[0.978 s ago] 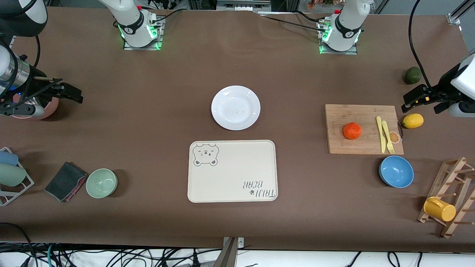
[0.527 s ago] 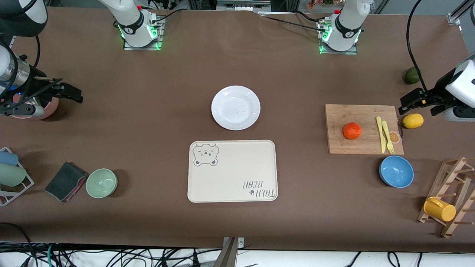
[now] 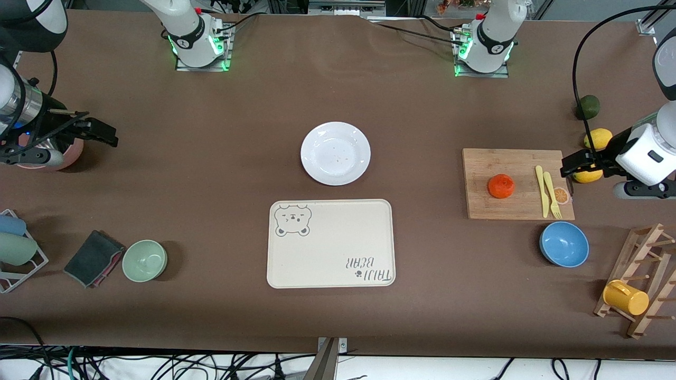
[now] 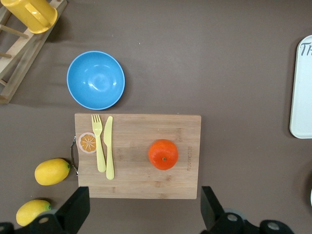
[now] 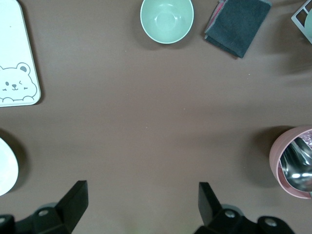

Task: Place orange and plate with both arms
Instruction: 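Move the left gripper over the orange on the cutting board and lower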

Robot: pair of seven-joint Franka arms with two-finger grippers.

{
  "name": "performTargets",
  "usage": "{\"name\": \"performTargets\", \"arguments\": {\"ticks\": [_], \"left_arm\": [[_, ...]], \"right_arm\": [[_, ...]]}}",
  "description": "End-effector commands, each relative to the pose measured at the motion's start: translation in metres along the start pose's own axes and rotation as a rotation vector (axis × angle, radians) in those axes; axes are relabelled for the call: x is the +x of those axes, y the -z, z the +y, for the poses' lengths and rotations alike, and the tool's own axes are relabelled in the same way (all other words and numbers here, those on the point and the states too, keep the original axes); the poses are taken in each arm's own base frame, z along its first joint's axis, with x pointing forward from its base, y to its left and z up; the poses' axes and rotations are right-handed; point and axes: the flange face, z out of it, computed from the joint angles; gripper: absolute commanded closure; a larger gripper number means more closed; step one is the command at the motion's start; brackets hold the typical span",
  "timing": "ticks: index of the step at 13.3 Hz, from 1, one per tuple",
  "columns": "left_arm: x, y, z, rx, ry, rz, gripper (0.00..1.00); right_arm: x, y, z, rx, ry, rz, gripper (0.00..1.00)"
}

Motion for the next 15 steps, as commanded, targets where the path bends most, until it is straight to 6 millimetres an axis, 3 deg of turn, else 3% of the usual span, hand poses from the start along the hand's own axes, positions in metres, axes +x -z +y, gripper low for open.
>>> {"name": "performTargets", "arguments": {"ticks": [1, 6, 10, 15], "left_arm": [[0.011, -0.020, -0.002, 0.027, -0.014, -0.042, 0.00], [0.008, -0.035, -0.017, -0.005, 0.020, -0.093, 0.00], [0.004, -0.078, -0.014, -0.030, 0.040, -0.149, 0.00], [-0.021, -0.145, 0.004, -0.019, 0.096, -0.122, 0.00]], "right_arm": [[-0.005, 0.002, 0.000, 0.015, -0.006, -0.002, 0.00], [-0.005, 0.002, 0.000, 0.015, -0.006, -0.002, 0.00], [-0.005, 0.002, 0.000, 0.015, -0.004, -0.002, 0.00], [-0.005, 0.002, 0.000, 0.015, -0.004, -0.002, 0.00]]}}
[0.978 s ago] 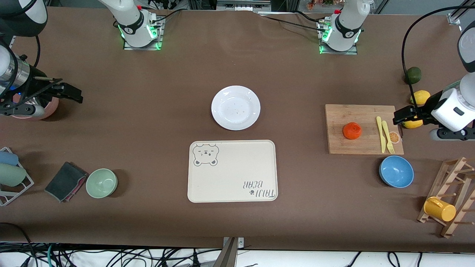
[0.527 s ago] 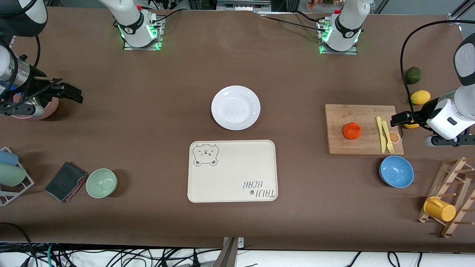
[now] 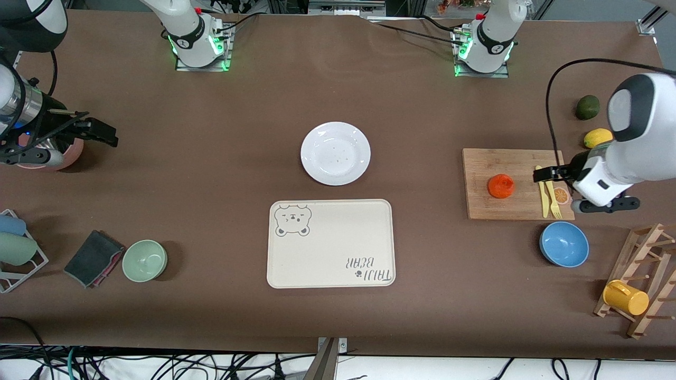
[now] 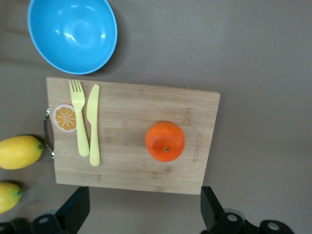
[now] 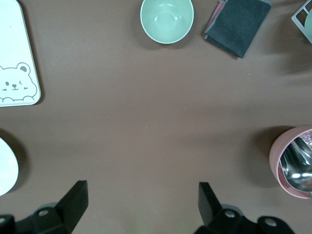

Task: Place orange and plate with both arms
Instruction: 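Move the left gripper over the orange on the cutting board and lower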

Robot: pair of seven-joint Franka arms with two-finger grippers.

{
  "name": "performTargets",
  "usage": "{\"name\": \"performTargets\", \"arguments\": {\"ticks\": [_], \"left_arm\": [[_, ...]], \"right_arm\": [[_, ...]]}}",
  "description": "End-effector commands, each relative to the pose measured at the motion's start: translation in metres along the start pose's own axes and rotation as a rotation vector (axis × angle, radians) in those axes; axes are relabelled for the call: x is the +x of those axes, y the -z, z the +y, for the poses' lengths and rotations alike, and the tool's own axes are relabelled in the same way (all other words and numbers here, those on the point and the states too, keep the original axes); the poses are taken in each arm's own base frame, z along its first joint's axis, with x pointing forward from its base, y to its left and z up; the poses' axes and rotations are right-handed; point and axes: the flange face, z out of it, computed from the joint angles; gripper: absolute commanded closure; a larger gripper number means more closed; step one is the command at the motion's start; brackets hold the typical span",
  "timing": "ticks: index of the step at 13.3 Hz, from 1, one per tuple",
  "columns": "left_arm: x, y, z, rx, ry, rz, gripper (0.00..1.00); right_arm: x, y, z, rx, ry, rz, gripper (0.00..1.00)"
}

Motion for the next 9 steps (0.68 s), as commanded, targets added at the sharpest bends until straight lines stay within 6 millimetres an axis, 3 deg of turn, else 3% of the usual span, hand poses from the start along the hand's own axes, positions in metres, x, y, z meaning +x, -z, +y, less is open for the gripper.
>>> {"name": "performTargets", "arguments": {"ticks": [1, 4, 6, 9], "left_arm": [[-0.021, -0.034, 0.006, -0.015, 0.028, 0.038, 0.00], [-0.022, -0.053, 0.020, -0.016, 0.063, 0.039, 0.00], [-0.023, -0.078, 0.035, -0.014, 0.077, 0.040, 0.00], [-0.023, -0.122, 0.034, -0.013, 0.073, 0.076, 0.00]], "right_arm": [[-0.005, 0.002, 0.000, 0.015, -0.004, -0.002, 0.00], [-0.005, 0.002, 0.000, 0.015, -0.004, -0.002, 0.00], [-0.005, 0.002, 0.000, 0.015, -0.004, -0.002, 0.00], [-0.005, 0.002, 0.000, 0.015, -0.003, -0.002, 0.00]]}}
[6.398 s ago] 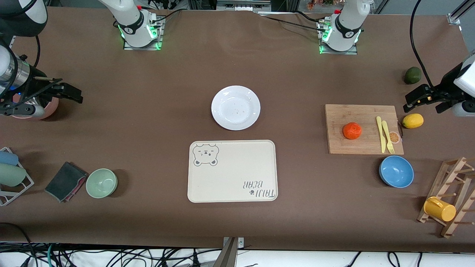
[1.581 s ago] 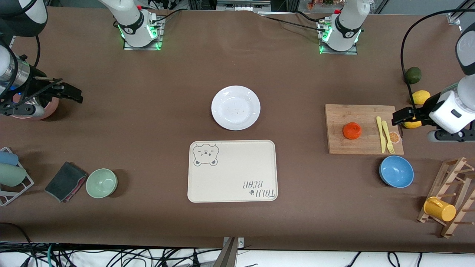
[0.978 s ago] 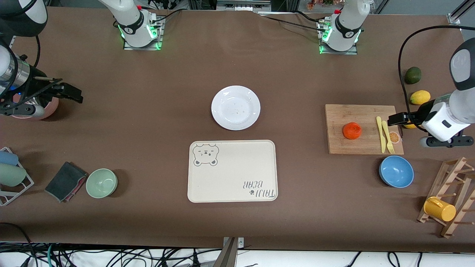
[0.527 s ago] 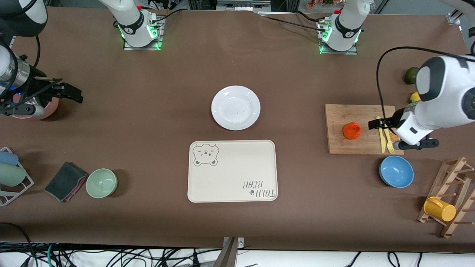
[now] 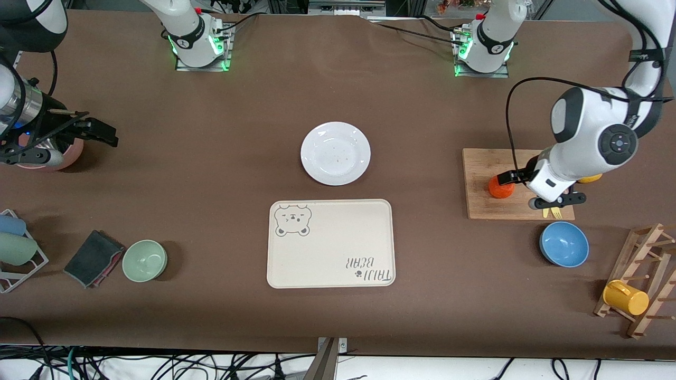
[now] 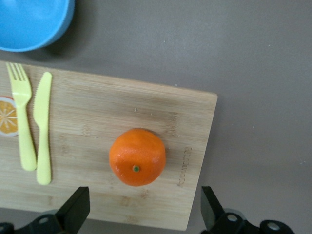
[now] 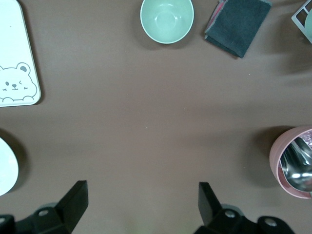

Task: Place orange and plate with both arms
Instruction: 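Move the left gripper over the orange on the cutting board and lower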

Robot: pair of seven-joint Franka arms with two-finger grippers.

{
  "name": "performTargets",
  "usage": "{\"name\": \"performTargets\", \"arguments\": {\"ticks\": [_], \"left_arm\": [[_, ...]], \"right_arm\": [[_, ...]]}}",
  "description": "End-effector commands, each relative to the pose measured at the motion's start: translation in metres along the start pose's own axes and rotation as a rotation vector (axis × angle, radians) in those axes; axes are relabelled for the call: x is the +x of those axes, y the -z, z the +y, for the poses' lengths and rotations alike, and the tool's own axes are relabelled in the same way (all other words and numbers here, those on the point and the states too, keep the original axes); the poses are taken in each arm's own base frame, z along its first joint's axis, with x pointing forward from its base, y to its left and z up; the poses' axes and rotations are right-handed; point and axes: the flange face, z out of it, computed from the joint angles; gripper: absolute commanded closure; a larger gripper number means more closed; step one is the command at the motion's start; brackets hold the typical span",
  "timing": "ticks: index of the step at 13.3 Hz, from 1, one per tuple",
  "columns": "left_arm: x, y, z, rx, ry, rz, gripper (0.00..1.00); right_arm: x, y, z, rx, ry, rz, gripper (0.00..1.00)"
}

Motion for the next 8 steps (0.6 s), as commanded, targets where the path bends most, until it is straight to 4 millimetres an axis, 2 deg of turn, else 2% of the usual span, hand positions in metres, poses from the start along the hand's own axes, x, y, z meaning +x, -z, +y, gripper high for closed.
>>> {"name": "performTargets", "arguments": {"ticks": [1, 8], "left_arm": [[-0.005, -0.031, -0.004, -0.007, 0.015, 0.019, 0.00], [0.006, -0.079, -0.012, -0.013, 0.023, 0.028, 0.00]], "right_arm": [[-0.005, 0.002, 0.000, 0.015, -0.003, -0.002, 0.00], [-0.005, 0.002, -0.001, 0.017, -0.001, -0.002, 0.00]]}}
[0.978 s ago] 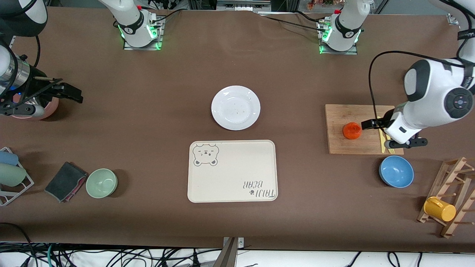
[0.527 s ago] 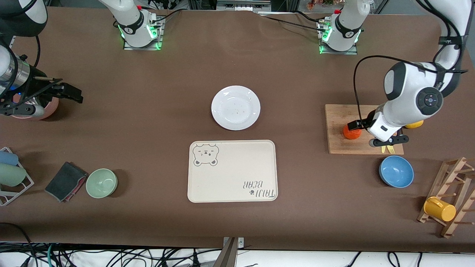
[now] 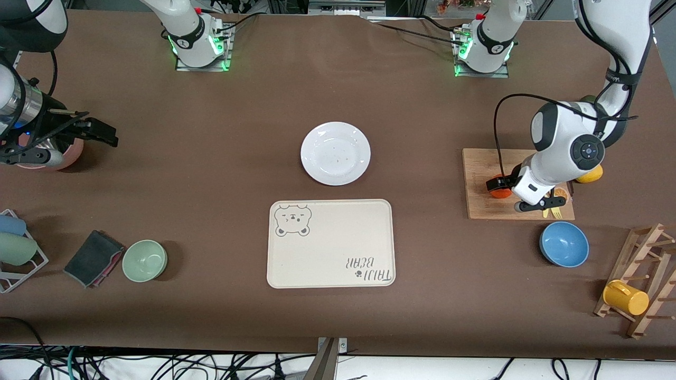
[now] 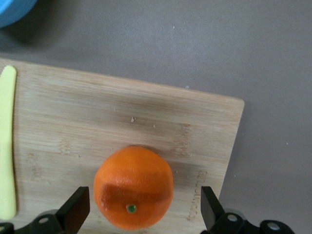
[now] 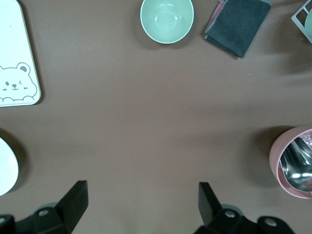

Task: Place orange and plate with both arms
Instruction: 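Close the left gripper on the orange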

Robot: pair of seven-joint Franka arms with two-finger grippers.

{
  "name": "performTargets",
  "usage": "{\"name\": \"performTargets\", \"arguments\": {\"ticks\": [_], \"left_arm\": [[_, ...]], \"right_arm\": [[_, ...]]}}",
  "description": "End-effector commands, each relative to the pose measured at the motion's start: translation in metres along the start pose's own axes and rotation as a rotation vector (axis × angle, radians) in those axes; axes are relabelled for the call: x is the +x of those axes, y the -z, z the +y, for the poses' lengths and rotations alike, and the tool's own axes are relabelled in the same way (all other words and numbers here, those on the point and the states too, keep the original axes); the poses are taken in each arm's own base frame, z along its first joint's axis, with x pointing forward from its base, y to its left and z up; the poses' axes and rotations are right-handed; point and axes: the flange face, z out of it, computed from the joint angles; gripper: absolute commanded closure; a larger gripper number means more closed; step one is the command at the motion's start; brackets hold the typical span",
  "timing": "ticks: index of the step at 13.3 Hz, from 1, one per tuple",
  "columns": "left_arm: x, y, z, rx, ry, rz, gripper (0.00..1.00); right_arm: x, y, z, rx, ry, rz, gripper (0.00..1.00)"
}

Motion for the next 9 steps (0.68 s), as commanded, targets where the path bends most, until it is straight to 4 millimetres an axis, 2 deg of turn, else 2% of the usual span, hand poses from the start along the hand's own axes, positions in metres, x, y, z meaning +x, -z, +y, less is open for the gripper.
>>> {"name": "performTargets", "arguments": {"ticks": [1, 4, 5, 7, 8, 9], "left_arm": [[0.001, -0.010, -0.003, -0.005, 0.005, 0.013, 0.00], [0.000, -0.018, -0.004, -0.003, 0.007, -0.001, 0.00], [0.000, -0.022, -0.005, -0.002, 0.007, -0.007, 0.11], [0.001, -0.023, -0.008, -0.003, 0.010, -0.007, 0.62], [0.000, -0.026, -0.009, -0.003, 0.010, -0.011, 0.80], [0.001, -0.027, -0.012, -0.003, 0.015, -0.014, 0.94]], "right_arm": [[-0.005, 0.002, 0.000, 0.015, -0.003, -0.002, 0.00], [-0.005, 0.002, -0.001, 0.017, -0.001, -0.002, 0.00], [-0.005, 0.002, 0.000, 0.017, -0.003, -0.002, 0.00], [-0.004, 0.002, -0.001, 0.016, -0.001, -0.003, 0.00], [-0.005, 0.002, 0.000, 0.017, -0.003, -0.003, 0.00], [-0.005, 0.001, 0.000, 0.016, -0.003, -0.006, 0.00]]}}
